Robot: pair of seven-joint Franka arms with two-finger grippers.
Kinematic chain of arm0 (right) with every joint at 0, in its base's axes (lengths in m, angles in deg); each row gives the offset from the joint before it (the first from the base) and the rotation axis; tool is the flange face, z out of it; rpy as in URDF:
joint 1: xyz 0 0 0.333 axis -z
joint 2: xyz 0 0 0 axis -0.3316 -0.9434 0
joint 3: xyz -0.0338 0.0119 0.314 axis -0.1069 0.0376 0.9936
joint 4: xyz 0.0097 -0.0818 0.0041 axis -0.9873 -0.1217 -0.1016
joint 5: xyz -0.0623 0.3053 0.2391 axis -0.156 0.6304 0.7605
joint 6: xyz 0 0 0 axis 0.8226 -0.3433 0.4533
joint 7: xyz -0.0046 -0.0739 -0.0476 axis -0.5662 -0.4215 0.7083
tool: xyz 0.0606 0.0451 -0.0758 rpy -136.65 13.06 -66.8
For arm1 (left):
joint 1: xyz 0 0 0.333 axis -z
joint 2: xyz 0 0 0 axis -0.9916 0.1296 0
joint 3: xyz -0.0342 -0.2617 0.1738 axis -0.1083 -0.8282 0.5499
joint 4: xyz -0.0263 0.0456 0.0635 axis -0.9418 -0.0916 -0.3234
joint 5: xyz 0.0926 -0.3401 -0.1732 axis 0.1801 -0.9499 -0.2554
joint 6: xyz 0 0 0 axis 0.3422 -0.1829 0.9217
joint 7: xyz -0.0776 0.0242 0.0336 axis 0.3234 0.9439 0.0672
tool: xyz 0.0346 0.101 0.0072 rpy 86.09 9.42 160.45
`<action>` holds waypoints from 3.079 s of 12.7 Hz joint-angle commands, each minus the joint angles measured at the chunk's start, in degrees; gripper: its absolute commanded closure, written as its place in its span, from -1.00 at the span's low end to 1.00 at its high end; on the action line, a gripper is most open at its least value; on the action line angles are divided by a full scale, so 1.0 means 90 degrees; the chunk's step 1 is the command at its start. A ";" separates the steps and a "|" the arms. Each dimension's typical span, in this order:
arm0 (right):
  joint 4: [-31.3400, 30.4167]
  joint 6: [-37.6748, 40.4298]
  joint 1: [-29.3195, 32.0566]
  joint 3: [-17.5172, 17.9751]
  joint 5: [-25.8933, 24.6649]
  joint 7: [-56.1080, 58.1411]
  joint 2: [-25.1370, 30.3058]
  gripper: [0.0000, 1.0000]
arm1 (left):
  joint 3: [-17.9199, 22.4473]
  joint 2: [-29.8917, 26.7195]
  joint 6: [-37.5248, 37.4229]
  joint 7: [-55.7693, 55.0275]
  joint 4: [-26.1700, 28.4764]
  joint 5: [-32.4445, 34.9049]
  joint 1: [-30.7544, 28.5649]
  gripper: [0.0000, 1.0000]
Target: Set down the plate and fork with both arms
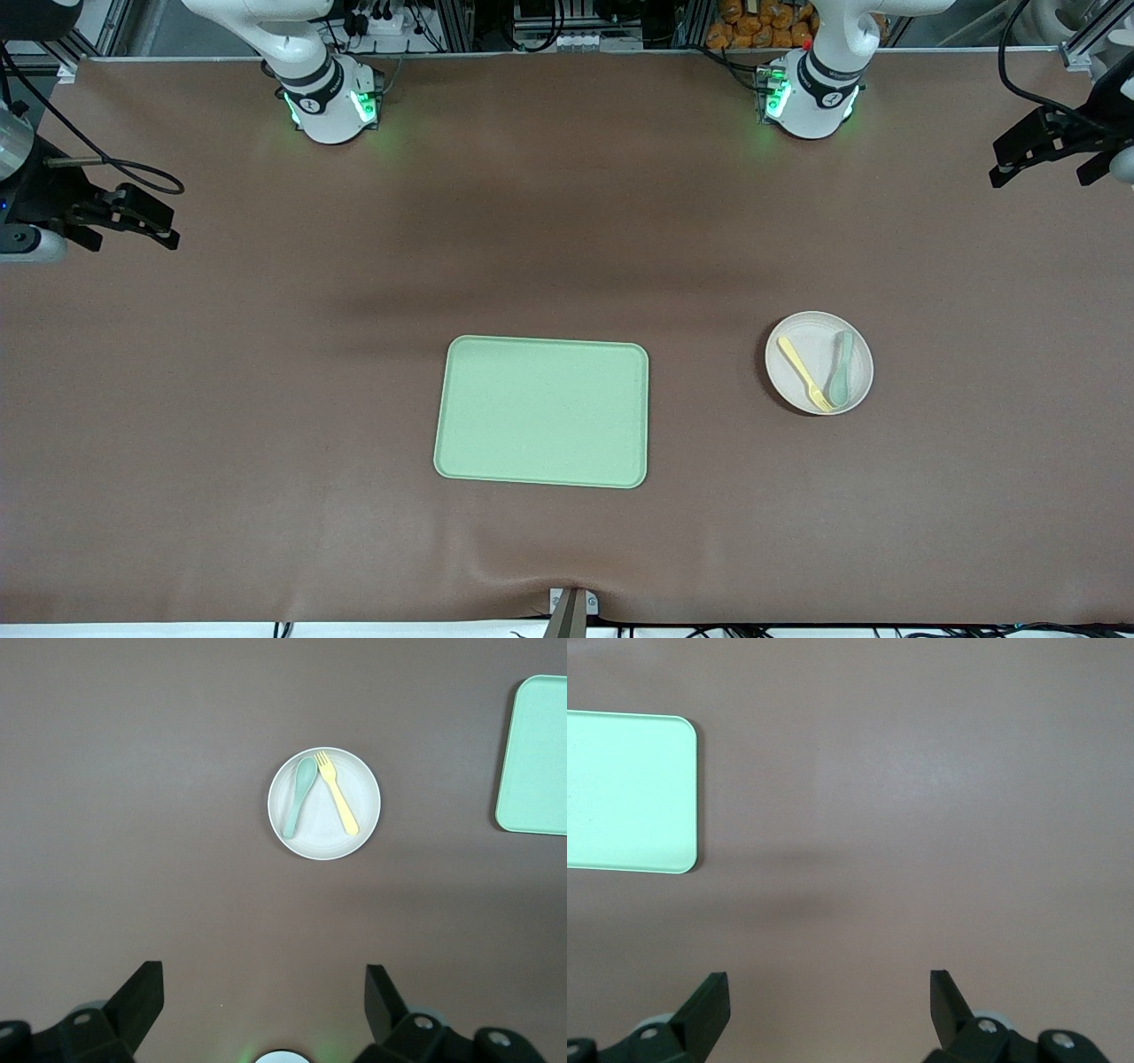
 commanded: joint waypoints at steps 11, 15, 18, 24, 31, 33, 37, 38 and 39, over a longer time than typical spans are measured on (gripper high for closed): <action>-0.0055 -0.0014 -0.0045 0.0000 0.0059 -0.0071 0.0035 -1.00 | -0.0042 0.0329 -0.0067 -0.0085 -0.0283 0.0070 0.0053 -1.00; -0.0064 -0.0014 -0.0055 0.0000 0.0059 -0.0071 0.0035 -1.00 | -0.0042 0.0339 -0.0067 -0.0085 -0.0283 0.0080 0.0063 -1.00; -0.0055 -0.0014 -0.0055 0.0000 0.0059 -0.0071 0.0035 -1.00 | -0.0052 0.0349 -0.0067 -0.0075 -0.0292 0.0080 0.0063 -1.00; -0.0055 -0.0043 -0.0055 0.0000 0.0059 -0.0081 0.0035 -1.00 | -0.0052 0.0349 -0.0067 -0.0065 -0.0283 0.0080 0.0082 -1.00; -0.0064 -0.0034 -0.0055 0.0010 0.0088 -0.0081 -0.0034 -1.00 | -0.0052 0.0359 -0.0067 -0.0007 -0.0244 0.0080 0.0053 -1.00; -0.0074 -0.0034 -0.0055 0.0010 0.0088 -0.0081 -0.0053 -1.00 | -0.0052 0.0436 -0.0019 -0.0055 -0.0117 0.0070 0.0005 -1.00; -0.0074 -0.0034 -0.0055 0.0010 0.0088 -0.0081 -0.0073 -1.00 | -0.0032 0.0495 0.1598 -0.0085 0.1266 0.0001 -0.0386 -1.00; -0.0074 -0.0034 -0.0055 0.0010 0.0078 -0.0081 -0.0073 -1.00 | -0.0022 0.0505 0.2125 -0.0085 0.1686 0.0001 -0.0396 -1.00; -0.0074 -0.0034 -0.0055 0.0010 0.0088 -0.0081 -0.0073 -1.00 | -0.0022 0.0534 0.2720 -0.0094 0.2135 -0.0008 -0.0435 -1.00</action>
